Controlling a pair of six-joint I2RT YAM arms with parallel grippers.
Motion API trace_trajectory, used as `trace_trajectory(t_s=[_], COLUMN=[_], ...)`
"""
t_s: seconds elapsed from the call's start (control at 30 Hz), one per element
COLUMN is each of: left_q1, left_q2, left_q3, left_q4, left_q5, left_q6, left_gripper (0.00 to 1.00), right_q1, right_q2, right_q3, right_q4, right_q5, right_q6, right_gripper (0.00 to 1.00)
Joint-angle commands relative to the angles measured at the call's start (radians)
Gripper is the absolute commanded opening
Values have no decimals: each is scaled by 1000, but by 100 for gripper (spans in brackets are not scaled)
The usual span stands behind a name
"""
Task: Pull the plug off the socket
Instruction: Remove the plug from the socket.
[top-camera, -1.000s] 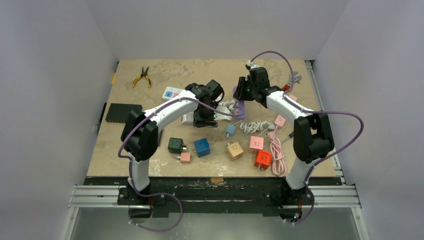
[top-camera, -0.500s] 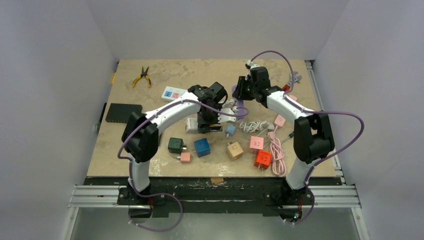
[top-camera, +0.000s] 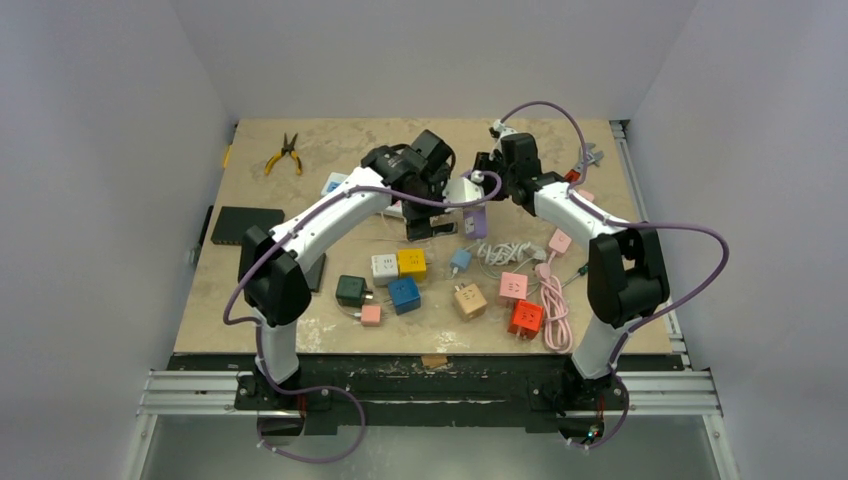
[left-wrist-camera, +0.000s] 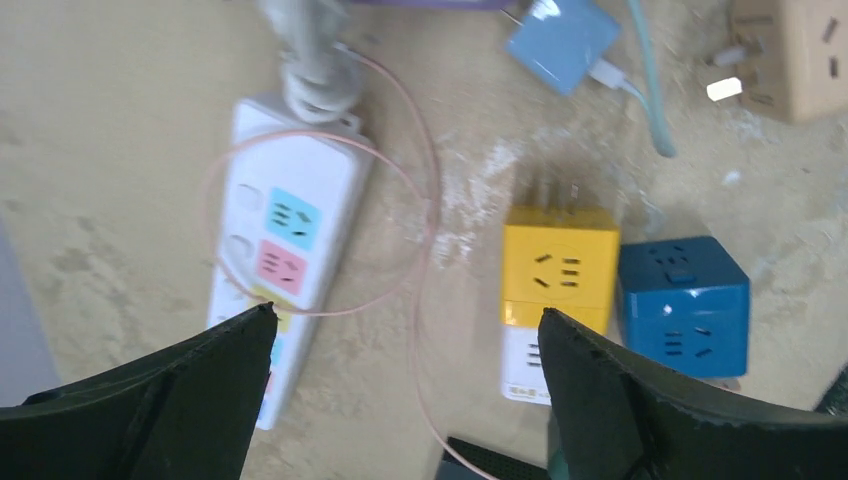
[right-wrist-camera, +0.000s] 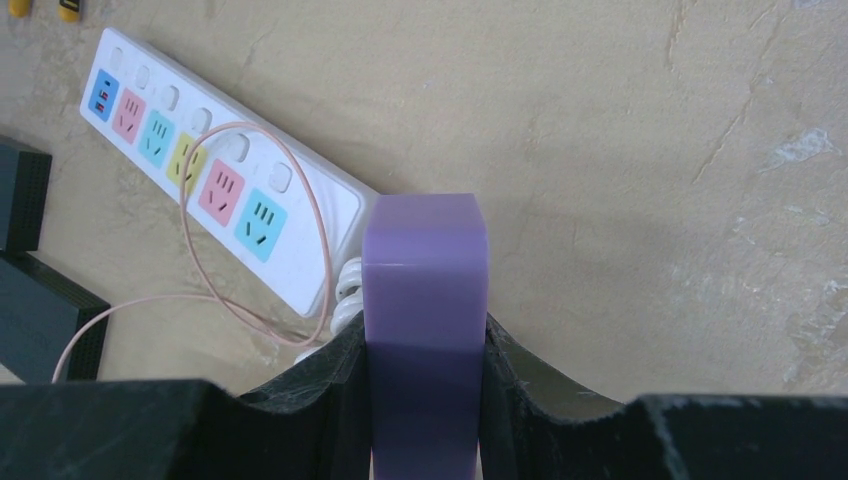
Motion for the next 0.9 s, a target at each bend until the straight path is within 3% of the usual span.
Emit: trace_trajectory(t_s=[0.0,0.27,0.43,0.67,0.87], left_q1=[33,-1,-25,-31,-28], left_q2=[-11,52,104,113,91], left_q3=[117,130,179,169,107], left_q4=[107,226,171,217,248], left_q5=[-16,73,100,60,42], left_q6=[-5,119,178,195,205], left_gripper=[100,100,95,58,41], right_q1=[0,0,1,0,-11], right_q2=[-97,-108,-121,-134,-147], right_q3=[34,40,53,49,40], right_q4=[77,97,94,145,159], right_q5=[-79,-153,-174,-278,-317], right_q6=[50,94,92,146,165], right_gripper=[0,0,0,0,0])
